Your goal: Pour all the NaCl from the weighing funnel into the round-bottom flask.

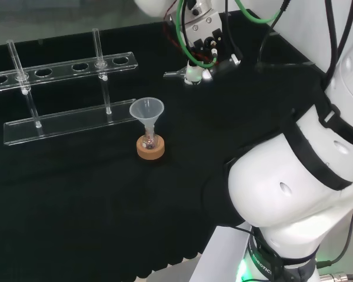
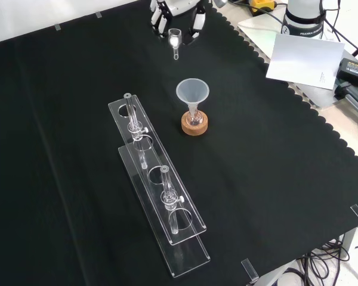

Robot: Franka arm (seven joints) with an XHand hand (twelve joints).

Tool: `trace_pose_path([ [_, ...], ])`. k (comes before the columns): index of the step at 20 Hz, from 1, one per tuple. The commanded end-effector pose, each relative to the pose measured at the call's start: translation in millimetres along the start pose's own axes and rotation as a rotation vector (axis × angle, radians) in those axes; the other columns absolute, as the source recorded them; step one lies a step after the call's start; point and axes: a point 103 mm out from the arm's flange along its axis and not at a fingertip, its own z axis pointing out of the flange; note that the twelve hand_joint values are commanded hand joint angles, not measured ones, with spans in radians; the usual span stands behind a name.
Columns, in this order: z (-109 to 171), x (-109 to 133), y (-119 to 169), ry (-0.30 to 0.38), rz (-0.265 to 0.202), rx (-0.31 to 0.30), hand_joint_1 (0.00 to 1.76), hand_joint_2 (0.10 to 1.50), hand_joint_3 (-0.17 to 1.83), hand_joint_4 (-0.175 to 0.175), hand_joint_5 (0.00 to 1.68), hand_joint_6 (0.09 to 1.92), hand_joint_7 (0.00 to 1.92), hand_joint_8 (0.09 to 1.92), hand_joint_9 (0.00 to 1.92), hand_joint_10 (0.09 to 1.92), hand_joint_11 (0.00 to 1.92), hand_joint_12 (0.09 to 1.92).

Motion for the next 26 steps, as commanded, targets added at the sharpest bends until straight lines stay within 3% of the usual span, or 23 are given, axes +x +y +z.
trace_pose_path([
  [1, 1.0, 11.9, -18.7, -0.027, -0.004, 0.019, 1.16, 0.64, 0.59, 0.175, 1.45, 0.31, 0.89, 0.56, 1.29, 0.13, 1.06, 0.90],
  [15, 3.8, 35.1, -20.5, -0.053, -0.019, 0.071, 1.16, 0.64, 0.59, 0.175, 1.45, 0.31, 0.89, 0.56, 1.29, 0.12, 1.06, 0.90],
  [26, 3.8, 49.1, -17.0, -0.113, -0.033, 0.083, 1.16, 0.64, 0.59, 0.175, 1.45, 0.31, 0.89, 0.56, 1.29, 0.12, 1.06, 0.90],
])
